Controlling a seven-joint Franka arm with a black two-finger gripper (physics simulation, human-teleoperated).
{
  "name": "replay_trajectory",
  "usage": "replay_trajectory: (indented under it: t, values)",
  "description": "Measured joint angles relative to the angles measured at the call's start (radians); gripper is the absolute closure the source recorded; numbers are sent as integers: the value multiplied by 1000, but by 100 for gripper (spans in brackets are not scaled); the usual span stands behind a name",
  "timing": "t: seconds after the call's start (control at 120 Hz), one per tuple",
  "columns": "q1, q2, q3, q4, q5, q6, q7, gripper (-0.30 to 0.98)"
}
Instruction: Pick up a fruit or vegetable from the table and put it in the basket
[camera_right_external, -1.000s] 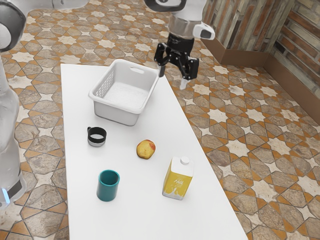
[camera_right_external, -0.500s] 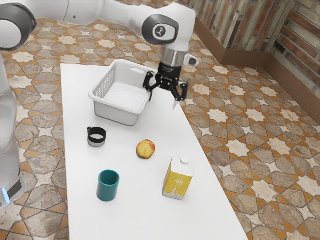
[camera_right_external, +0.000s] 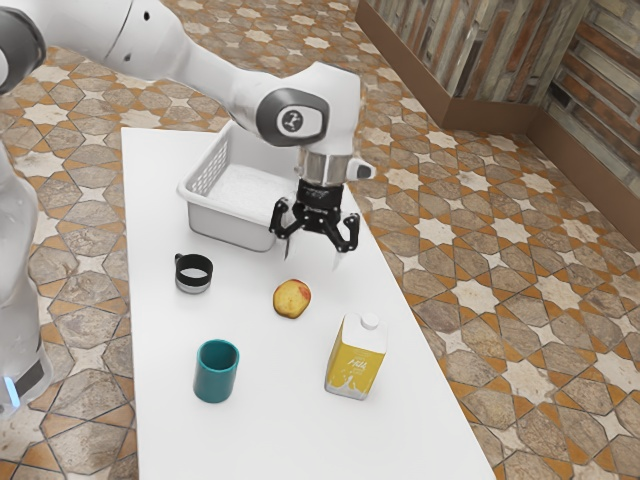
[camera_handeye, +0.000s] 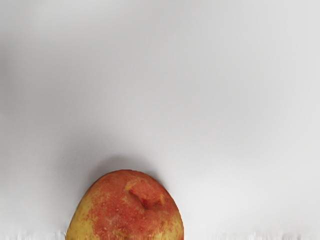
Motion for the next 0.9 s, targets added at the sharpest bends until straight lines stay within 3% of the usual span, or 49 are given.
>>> replay_trajectory:
  t: [0.2,0.9]
  values:
    - [-20,-114,-1,-162,-34,63,-39,0]
    - [-37,-57,-31,-175,-17,128,-71,0]
